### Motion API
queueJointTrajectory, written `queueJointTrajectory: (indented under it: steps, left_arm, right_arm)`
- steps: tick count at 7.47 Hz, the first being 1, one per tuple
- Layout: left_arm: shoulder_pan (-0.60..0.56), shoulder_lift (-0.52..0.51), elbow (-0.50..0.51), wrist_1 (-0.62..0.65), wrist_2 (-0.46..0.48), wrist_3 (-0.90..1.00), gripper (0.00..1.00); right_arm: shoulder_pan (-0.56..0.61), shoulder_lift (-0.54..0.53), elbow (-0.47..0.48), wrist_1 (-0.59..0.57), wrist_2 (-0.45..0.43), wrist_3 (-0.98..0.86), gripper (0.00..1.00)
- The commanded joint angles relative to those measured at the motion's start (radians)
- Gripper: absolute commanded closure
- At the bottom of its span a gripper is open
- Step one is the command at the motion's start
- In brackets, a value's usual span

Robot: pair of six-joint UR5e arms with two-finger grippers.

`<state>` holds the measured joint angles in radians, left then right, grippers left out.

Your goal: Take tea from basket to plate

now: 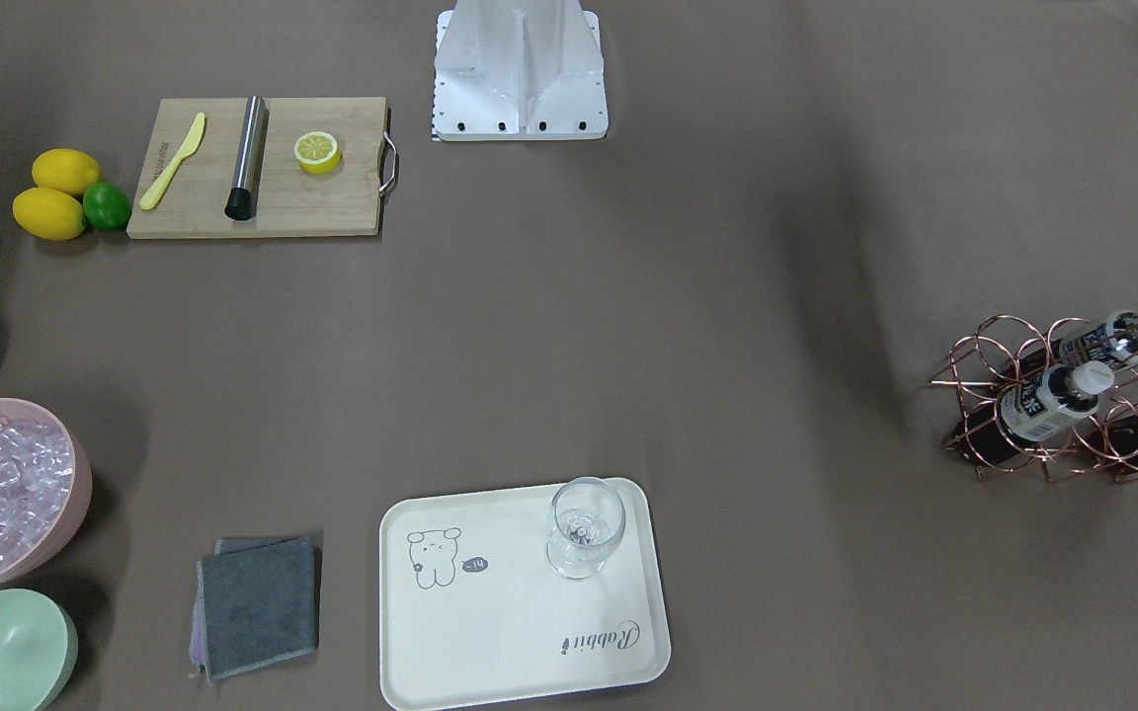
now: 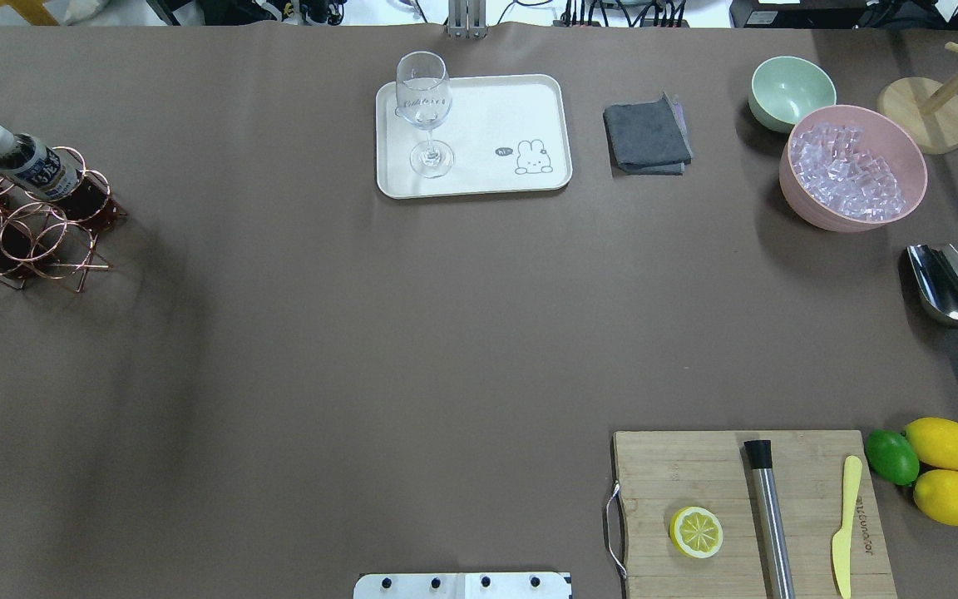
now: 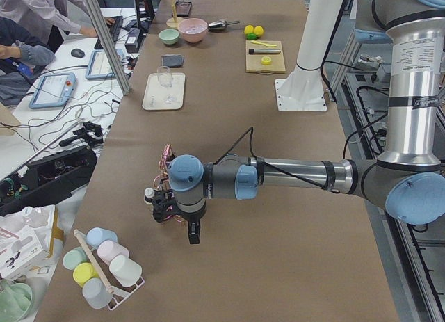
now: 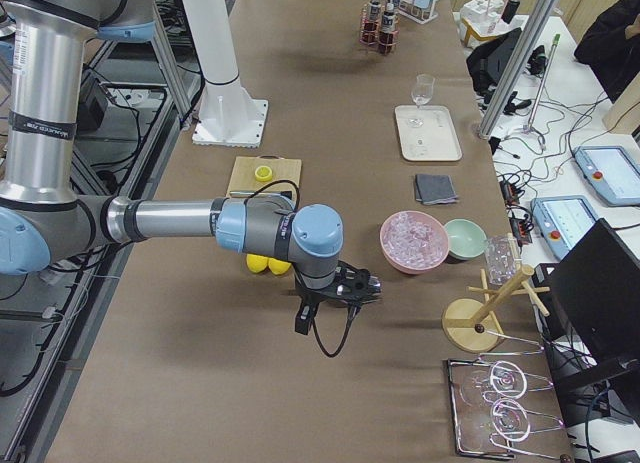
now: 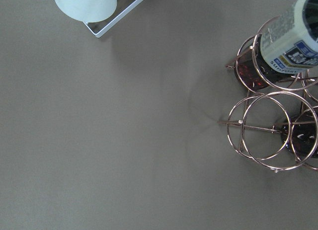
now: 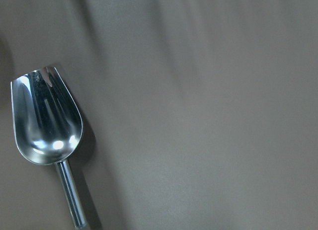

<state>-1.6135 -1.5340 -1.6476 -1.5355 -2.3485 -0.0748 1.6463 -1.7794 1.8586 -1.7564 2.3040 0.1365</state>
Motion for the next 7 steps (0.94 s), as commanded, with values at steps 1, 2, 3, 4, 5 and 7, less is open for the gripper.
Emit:
queueJointTrajectory:
  steps: [1,2,3,4,5,7]
  left_arm:
    - [-0.002,0.0,0.0,0.0,0.0,0.003,0.02]
    - [-0.002,0.0,0.0,0.0,0.0,0.003,0.02]
    - [0.0,-0.002,-0.001,0.0,0.0,0.003,0.02]
    - [0.0,-0.003,-0.004,0.0,0.0,0.003,0.02]
    - [-0.012,-0.005,-0.008,-0.002,0.002,0.004,0.02]
    - [-0.028,0.003,-0.026,-0.005,0.002,0.015,0.02]
  right_arm:
    - [0.0,0.0,-0.001,0.0,0.0,0.0,0.0]
    - [0.0,0.0,0.001,0.0,0.0,0.0,0.0]
    - [0.0,-0.002,0.001,0.0,0.0,0.0,0.0]
    - [0.0,-0.002,0.001,0.0,0.0,0.0,0.0]
    - [0.0,0.0,-0.001,0.0,0.0,0.0,0.0]
    - [0.0,0.0,0.001,0.0,0.0,0.0,0.0]
